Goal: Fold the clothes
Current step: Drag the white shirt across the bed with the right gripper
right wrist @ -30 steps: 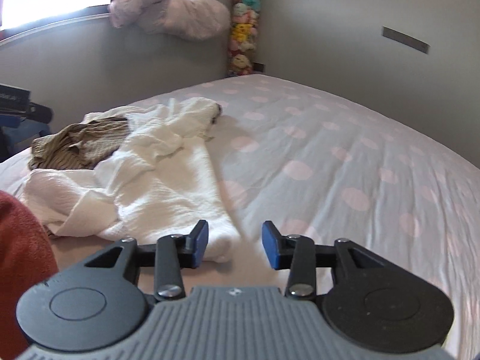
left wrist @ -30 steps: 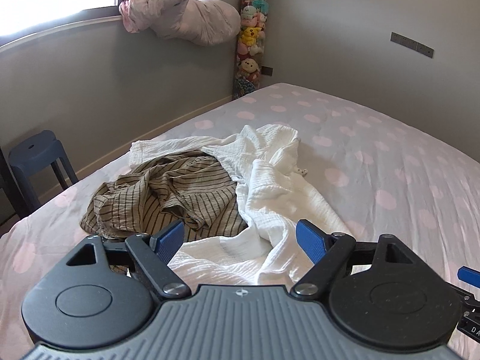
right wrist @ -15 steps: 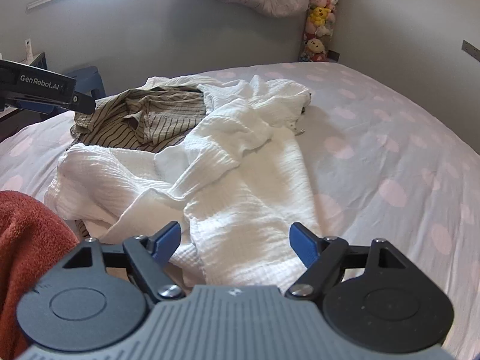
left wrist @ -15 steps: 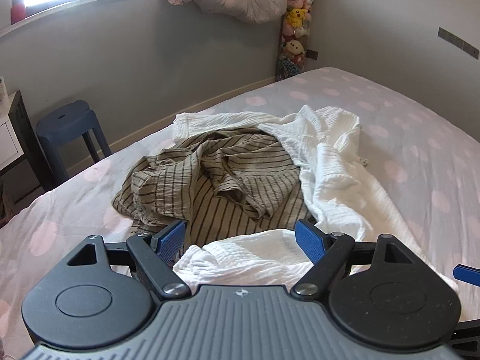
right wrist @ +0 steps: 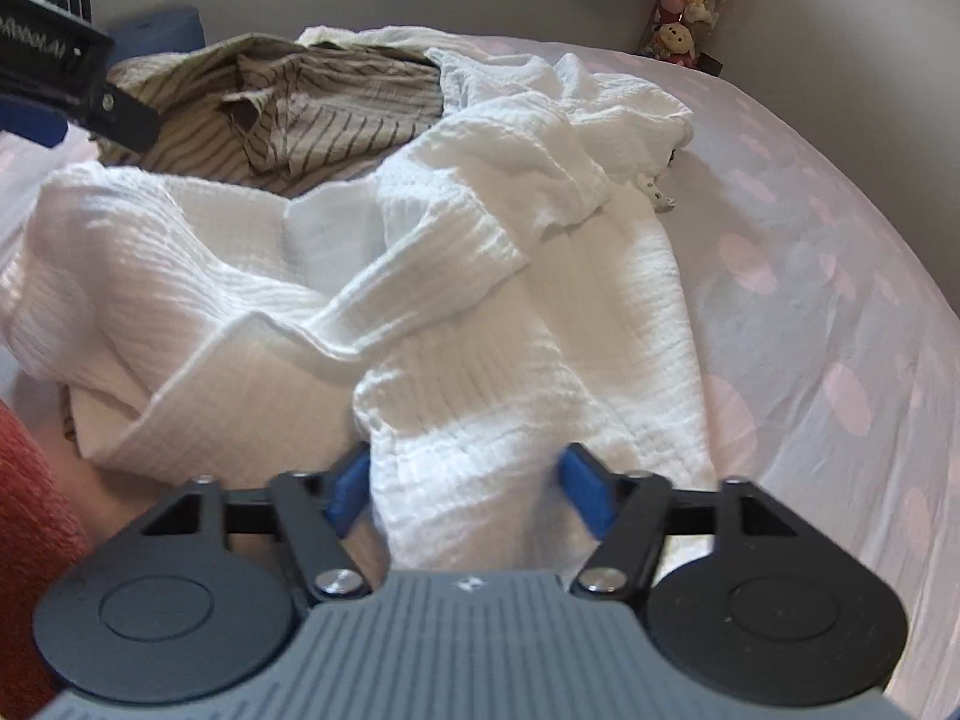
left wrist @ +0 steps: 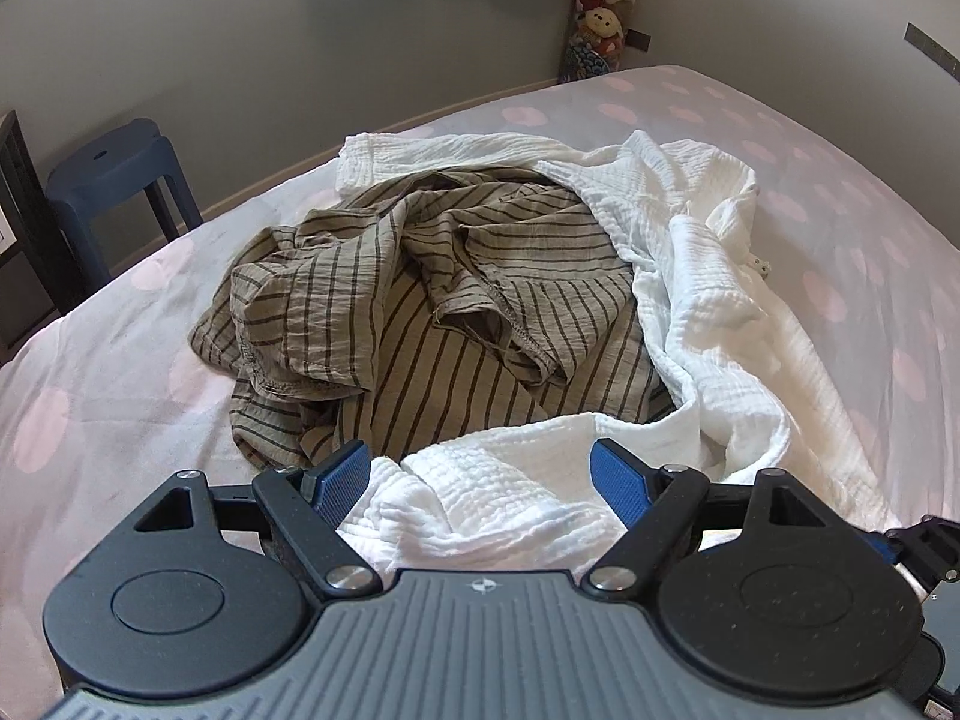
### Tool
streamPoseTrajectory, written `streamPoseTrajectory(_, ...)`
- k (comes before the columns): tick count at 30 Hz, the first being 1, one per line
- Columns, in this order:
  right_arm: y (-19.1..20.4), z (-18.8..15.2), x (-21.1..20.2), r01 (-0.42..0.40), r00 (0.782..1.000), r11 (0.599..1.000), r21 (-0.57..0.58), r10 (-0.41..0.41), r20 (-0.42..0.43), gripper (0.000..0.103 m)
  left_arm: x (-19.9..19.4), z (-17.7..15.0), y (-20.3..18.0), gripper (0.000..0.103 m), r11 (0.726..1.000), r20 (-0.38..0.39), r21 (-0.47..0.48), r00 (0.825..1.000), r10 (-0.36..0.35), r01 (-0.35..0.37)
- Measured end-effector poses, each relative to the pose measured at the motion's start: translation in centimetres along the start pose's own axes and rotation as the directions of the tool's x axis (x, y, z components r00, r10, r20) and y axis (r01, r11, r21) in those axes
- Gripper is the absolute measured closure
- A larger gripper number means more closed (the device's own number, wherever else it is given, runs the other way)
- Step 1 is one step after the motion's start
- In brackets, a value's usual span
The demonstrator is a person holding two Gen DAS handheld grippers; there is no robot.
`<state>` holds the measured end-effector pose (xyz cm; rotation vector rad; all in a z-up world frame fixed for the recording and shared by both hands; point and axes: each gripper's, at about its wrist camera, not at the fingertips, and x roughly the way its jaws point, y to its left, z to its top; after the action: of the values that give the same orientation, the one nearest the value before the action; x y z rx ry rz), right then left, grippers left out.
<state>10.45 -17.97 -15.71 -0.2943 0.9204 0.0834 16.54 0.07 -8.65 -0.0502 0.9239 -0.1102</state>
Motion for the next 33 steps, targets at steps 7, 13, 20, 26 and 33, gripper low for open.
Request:
streamPoseTrajectory(7, -4.9, -1.6, -3.2, 0.134, 0.986, 0.983, 0.125, -0.145, 0.084, 0.094, -0.6, 0.3, -1.3, 0.022, 0.999, 0.001, 0.022, 0.999, -0.038, 0.038)
streamPoseTrajectory(13, -9.9, -4.3, -9.3, 0.392, 0.897, 0.895, 0.214, -0.423, 0.125, 0.096, -3.4, 0.4, -3.0, 0.022, 0.994, 0.059, 0.039, 0.993, -0.101, 0.099)
streamPoseTrajectory(20, -14.0, -10.0, -16.2, 0.515, 0.823, 0.799, 0.309, -0.563, 0.084, 0.097, -7.0, -0.1, -6.4, 0.022, 0.983, 0.112, 0.106, 0.981, -0.16, 0.148)
streamPoseTrajectory(26, -17.2, -16.1, -21.6, 0.589, 0.754, 0.69, 0.42, -0.657, 0.023, 0.097, -10.1, -0.5, -9.1, 0.022, 0.974, 0.157, 0.155, 0.969, -0.192, 0.168)
streamPoseTrajectory(33, -21.7, -24.6, -25.8, 0.633, 0.724, 0.576, 0.517, -0.677, -0.132, 0.096, -11.4, -1.5, -13.5, 0.022, 0.943, 0.137, 0.239, 0.953, -0.269, 0.232)
